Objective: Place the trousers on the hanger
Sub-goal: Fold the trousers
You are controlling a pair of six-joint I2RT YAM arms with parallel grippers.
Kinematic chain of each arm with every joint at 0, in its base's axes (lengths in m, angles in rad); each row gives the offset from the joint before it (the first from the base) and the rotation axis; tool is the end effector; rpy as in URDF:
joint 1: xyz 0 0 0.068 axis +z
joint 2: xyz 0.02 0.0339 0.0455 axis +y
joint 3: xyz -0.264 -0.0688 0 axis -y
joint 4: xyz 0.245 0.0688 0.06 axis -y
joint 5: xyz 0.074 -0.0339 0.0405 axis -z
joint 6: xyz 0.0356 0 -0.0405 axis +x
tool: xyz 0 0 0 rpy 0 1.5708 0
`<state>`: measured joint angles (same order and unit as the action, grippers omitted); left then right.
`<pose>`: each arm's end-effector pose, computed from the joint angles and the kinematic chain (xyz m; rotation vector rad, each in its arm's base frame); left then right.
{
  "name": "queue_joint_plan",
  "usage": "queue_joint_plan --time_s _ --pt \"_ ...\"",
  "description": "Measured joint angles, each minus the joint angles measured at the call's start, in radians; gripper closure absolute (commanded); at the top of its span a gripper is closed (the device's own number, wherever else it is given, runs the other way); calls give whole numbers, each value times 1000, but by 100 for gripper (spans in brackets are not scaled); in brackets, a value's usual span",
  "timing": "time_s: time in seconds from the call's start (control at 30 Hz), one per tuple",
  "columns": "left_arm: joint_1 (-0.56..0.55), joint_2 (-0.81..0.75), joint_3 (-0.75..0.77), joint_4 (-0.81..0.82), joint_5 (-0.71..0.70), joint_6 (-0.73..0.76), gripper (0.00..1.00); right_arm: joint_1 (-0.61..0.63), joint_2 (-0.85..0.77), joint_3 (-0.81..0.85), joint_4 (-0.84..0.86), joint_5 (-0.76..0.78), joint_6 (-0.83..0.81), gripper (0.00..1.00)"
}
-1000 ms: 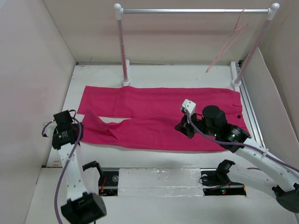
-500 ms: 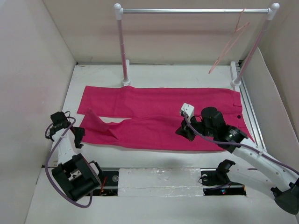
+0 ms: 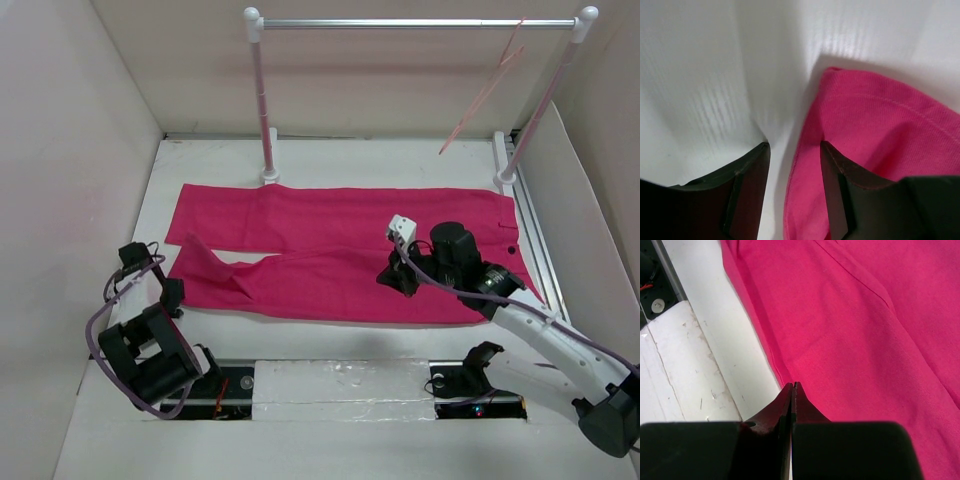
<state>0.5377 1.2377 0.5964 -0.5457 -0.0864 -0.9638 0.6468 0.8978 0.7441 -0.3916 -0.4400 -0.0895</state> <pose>0.1761 0.1086 0.1630 -1.8919 1.9939 0.0032 0.1485 0.1311 0.2866 -1.0231 1.9026 0.7927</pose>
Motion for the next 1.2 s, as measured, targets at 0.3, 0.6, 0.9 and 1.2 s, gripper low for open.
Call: queue_joint_plan --time_s 0.3,0.6,0.9,1.2 --pt "-7 63 23 134 16 -8 90 -35 31 1 12 -19 26 100" --pt "-11 36 27 151 3 59 100 16 21 1 18 -2 56 100" --pt "-21 -483 228 -58 -35 61 100 21 30 5 7 -3 69 100" --pt "-23 -662 394 -298 -81 95 100 7 132 71 -53 -13 73 64"
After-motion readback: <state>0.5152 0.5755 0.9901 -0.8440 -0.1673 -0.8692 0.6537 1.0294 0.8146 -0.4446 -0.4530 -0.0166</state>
